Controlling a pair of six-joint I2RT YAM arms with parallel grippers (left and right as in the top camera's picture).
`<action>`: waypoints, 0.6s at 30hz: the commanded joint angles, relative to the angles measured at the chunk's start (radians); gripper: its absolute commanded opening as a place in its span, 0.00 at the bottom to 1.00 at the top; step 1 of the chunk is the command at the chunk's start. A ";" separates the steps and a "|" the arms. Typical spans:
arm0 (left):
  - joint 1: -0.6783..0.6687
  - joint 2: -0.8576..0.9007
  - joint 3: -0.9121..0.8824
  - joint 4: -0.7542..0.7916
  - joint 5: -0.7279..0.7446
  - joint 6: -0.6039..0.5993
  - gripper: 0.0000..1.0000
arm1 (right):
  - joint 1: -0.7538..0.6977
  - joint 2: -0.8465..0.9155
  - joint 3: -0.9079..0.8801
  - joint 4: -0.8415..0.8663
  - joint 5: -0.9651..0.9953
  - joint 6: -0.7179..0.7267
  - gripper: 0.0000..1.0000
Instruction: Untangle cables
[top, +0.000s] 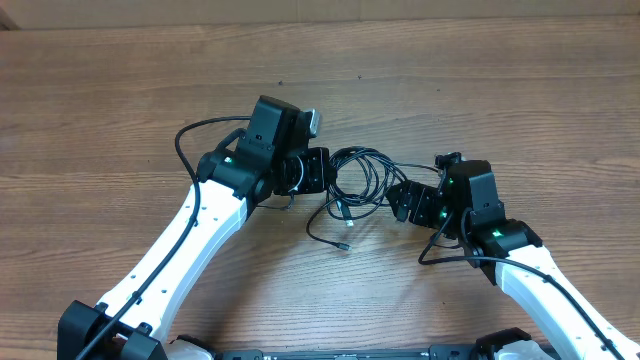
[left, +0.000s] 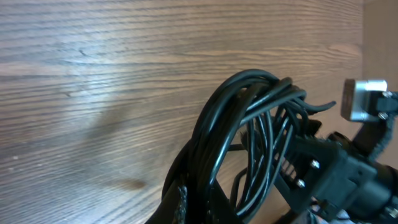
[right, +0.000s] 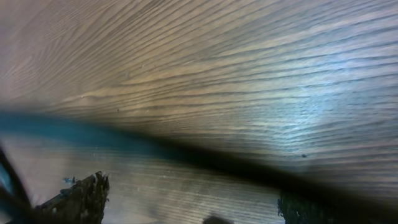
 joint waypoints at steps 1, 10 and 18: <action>0.003 -0.021 0.019 0.004 0.090 -0.011 0.04 | -0.004 0.027 0.007 0.006 0.085 0.019 0.87; 0.019 -0.021 0.019 -0.007 0.010 0.056 0.04 | -0.006 0.121 0.007 -0.051 0.231 0.024 0.88; 0.113 -0.021 0.019 -0.057 -0.017 0.056 0.04 | -0.034 0.122 0.007 -0.119 0.346 0.128 0.88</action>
